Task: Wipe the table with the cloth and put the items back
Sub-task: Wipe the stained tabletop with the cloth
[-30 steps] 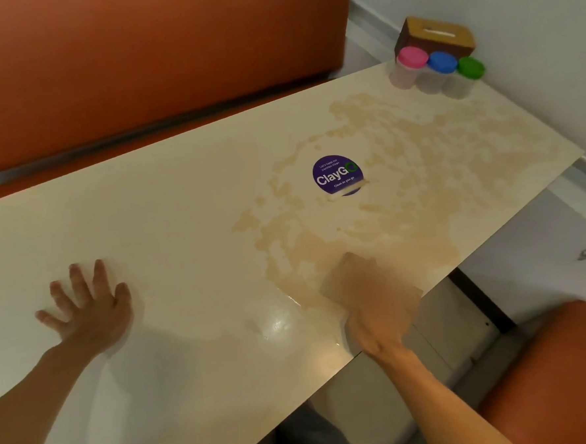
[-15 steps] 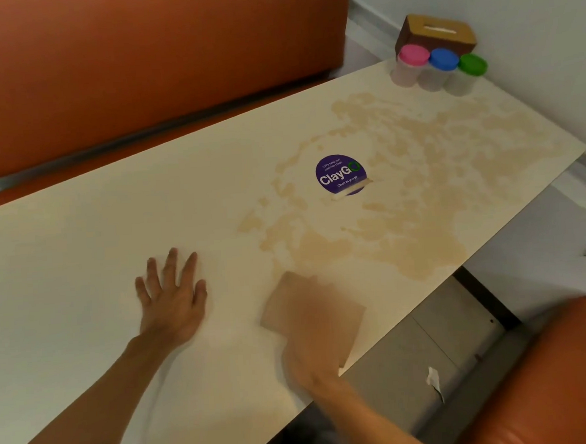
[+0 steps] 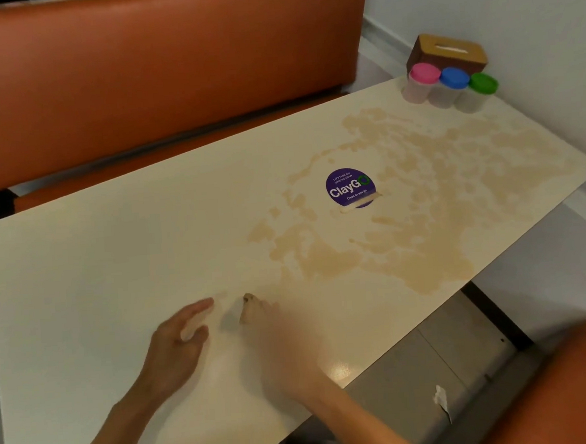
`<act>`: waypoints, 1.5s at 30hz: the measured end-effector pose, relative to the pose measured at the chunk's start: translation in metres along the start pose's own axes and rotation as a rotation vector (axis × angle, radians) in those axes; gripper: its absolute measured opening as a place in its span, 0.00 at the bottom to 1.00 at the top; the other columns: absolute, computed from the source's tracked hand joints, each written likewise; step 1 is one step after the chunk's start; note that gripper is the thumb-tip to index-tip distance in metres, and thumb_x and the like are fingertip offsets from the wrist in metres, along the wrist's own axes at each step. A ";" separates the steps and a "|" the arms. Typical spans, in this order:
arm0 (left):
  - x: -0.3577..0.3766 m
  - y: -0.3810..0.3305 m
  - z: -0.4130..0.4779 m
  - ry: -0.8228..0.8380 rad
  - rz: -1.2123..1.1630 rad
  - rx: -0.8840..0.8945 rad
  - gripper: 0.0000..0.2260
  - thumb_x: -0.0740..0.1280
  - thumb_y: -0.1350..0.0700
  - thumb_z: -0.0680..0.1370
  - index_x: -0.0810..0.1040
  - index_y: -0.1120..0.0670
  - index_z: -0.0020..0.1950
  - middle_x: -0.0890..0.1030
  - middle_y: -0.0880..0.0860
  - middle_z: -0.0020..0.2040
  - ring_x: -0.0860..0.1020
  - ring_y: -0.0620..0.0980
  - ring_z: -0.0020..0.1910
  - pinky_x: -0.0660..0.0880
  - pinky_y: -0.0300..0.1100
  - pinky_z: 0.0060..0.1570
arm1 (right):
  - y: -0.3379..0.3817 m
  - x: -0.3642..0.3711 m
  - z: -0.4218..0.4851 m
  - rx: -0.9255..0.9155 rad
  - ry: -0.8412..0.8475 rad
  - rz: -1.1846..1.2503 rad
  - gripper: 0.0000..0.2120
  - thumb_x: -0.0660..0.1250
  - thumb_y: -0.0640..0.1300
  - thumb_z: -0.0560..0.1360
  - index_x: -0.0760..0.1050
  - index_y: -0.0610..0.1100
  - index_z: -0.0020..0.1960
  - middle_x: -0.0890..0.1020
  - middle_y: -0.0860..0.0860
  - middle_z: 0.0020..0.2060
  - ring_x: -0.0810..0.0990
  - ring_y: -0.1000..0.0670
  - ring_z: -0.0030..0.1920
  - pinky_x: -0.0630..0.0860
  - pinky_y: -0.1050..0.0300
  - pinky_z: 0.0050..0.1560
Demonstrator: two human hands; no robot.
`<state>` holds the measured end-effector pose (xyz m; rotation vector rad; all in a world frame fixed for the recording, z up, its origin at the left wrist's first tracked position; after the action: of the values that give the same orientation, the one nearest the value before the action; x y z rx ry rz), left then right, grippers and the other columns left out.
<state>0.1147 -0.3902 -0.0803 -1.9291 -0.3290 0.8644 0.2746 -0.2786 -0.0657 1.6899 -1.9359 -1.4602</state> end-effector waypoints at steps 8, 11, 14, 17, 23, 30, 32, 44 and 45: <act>0.024 -0.064 -0.047 0.453 -0.306 -0.097 0.29 0.74 0.57 0.65 0.70 0.40 0.63 0.79 0.39 0.57 0.78 0.38 0.56 0.78 0.33 0.48 | 0.066 -0.008 -0.003 -0.065 0.259 0.557 0.28 0.64 0.55 0.76 0.60 0.60 0.74 0.69 0.59 0.71 0.68 0.63 0.69 0.67 0.64 0.68; 0.020 -0.068 -0.035 0.159 -0.309 -0.098 0.11 0.67 0.61 0.78 0.79 0.45 0.54 0.85 0.46 0.48 0.83 0.41 0.47 0.78 0.32 0.39 | 0.072 -0.023 0.003 -0.057 0.329 0.551 0.22 0.61 0.63 0.74 0.70 0.63 0.67 0.77 0.65 0.62 0.75 0.66 0.61 0.71 0.62 0.63; 0.003 -0.067 -0.014 -0.029 -0.260 -0.183 0.08 0.63 0.46 0.80 0.82 0.46 0.49 0.86 0.43 0.43 0.84 0.42 0.43 0.78 0.37 0.39 | 0.068 -0.058 0.016 -0.028 0.303 0.538 0.11 0.58 0.59 0.80 0.77 0.63 0.57 0.80 0.71 0.51 0.78 0.68 0.52 0.72 0.64 0.56; -0.007 -0.064 0.013 -0.187 -0.125 -0.067 0.11 0.60 0.50 0.82 0.79 0.53 0.56 0.84 0.48 0.46 0.82 0.53 0.52 0.79 0.45 0.48 | 0.044 -0.100 0.037 -0.037 0.134 0.376 0.12 0.60 0.48 0.81 0.77 0.54 0.61 0.80 0.57 0.59 0.79 0.54 0.60 0.73 0.60 0.57; 0.011 -0.048 0.062 -0.189 0.646 0.239 0.26 0.48 0.60 0.79 0.56 0.51 0.79 0.55 0.51 0.80 0.55 0.55 0.78 0.51 0.52 0.75 | -0.015 -0.179 0.085 -0.112 -0.062 0.016 0.10 0.63 0.35 0.78 0.80 0.42 0.55 0.82 0.46 0.54 0.80 0.44 0.57 0.76 0.60 0.56; 0.103 -0.017 0.043 -0.048 0.804 -0.117 0.32 0.51 0.58 0.80 0.40 0.39 0.78 0.33 0.45 0.78 0.30 0.53 0.76 0.32 0.65 0.71 | -0.060 -0.227 0.124 -0.308 -0.015 -0.542 0.16 0.63 0.40 0.78 0.77 0.50 0.64 0.71 0.43 0.70 0.65 0.45 0.72 0.61 0.53 0.71; 0.123 -0.018 0.022 -0.101 0.808 -0.140 0.35 0.53 0.59 0.78 0.36 0.37 0.77 0.32 0.44 0.78 0.28 0.52 0.75 0.33 0.64 0.71 | -0.066 -0.231 0.128 -0.350 0.003 -0.666 0.17 0.63 0.42 0.77 0.75 0.51 0.65 0.67 0.43 0.72 0.62 0.42 0.71 0.60 0.50 0.71; 0.237 -0.086 -0.076 -0.142 0.631 -0.374 0.43 0.80 0.54 0.52 0.73 0.36 0.67 0.74 0.45 0.70 0.65 0.51 0.69 0.72 0.64 0.55 | -0.058 -0.244 0.150 -0.519 0.045 -0.895 0.14 0.62 0.47 0.77 0.76 0.55 0.61 0.70 0.46 0.62 0.68 0.42 0.57 0.73 0.50 0.54; 0.231 -0.092 -0.074 -0.130 0.583 -0.420 0.40 0.77 0.51 0.60 0.68 0.31 0.68 0.68 0.41 0.74 0.61 0.48 0.72 0.68 0.62 0.61 | -0.052 -0.245 0.156 -0.524 0.059 -0.892 0.14 0.62 0.47 0.77 0.76 0.55 0.61 0.70 0.47 0.60 0.69 0.43 0.57 0.73 0.50 0.55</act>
<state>0.3421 -0.2656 -0.0793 -2.4150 -0.0115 1.3887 0.2846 0.0167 -0.0751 2.3500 -0.6107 -1.8917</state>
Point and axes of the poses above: each hand's wrist, its own z-axis towards the middle knuckle, its own x-axis out of the palm, y = z × x, the point moved 1 cm from there along z, towards the middle knuckle
